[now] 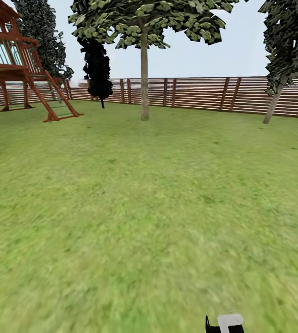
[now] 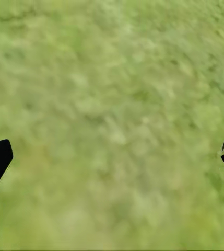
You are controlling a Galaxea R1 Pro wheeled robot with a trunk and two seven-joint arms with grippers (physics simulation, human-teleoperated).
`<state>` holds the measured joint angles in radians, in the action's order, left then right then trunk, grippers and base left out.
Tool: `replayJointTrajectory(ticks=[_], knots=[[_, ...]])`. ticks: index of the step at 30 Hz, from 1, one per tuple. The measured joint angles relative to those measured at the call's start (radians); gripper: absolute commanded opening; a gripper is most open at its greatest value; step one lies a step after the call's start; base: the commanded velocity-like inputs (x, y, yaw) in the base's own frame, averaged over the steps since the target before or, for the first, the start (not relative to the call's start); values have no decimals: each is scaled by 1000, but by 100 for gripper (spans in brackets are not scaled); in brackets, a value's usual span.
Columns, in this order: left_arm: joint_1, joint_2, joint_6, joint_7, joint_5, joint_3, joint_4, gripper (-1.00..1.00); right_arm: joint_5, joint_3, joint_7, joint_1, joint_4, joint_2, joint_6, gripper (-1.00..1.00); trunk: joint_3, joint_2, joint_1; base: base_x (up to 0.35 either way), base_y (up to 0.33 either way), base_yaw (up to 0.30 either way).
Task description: In the garden, pick up the pesticide atomizer on the floor and spray pesticide onto both trees until each tree trunk is fully covered.
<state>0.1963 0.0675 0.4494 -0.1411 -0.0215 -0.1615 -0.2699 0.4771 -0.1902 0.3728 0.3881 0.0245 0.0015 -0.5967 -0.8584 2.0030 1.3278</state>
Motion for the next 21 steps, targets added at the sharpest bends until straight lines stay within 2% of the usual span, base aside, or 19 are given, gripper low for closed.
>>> replayJointTrajectory(ticks=[21], knots=[[0,0,0,0,0,0,0,-100,0,0,0,0,0,0,0,100,0,0,0,344,0,0]])
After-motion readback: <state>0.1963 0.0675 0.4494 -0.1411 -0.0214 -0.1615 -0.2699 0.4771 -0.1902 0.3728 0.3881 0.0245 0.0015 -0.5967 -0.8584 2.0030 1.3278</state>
